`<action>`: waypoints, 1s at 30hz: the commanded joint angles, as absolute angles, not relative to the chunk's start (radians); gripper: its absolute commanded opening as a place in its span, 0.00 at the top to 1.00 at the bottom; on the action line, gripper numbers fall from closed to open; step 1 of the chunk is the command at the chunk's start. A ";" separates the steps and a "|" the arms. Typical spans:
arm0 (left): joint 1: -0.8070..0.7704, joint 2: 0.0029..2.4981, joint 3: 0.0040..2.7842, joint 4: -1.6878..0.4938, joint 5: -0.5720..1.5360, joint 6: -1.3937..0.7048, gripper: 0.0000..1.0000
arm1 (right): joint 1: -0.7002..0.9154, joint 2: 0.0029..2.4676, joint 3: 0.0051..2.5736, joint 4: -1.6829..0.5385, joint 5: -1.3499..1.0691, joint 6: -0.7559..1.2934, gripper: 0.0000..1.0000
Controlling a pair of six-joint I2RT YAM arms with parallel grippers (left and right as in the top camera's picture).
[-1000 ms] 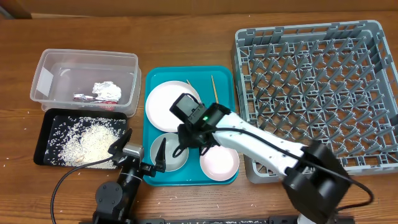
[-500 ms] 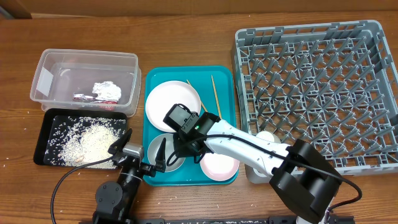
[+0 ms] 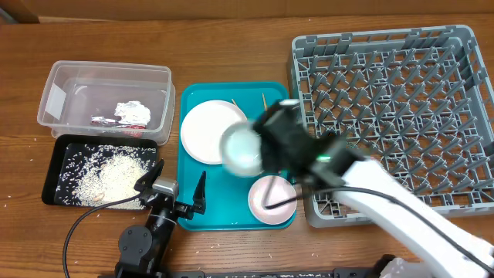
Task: Sort waste into correct bins and load items into the dishwasher
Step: 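Place the grey bowl into the dish rack with the right gripper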
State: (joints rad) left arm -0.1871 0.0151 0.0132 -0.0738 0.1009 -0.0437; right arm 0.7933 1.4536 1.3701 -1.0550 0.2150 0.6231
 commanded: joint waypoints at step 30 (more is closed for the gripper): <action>-0.177 0.005 0.005 -0.070 0.094 -0.022 0.00 | 0.302 1.742 1.393 -1.252 0.992 0.553 0.96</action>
State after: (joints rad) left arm -0.1871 0.0151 0.0128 -0.0734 0.1009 -0.0437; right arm 0.2611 1.7374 1.3731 -1.2415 1.0607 0.5320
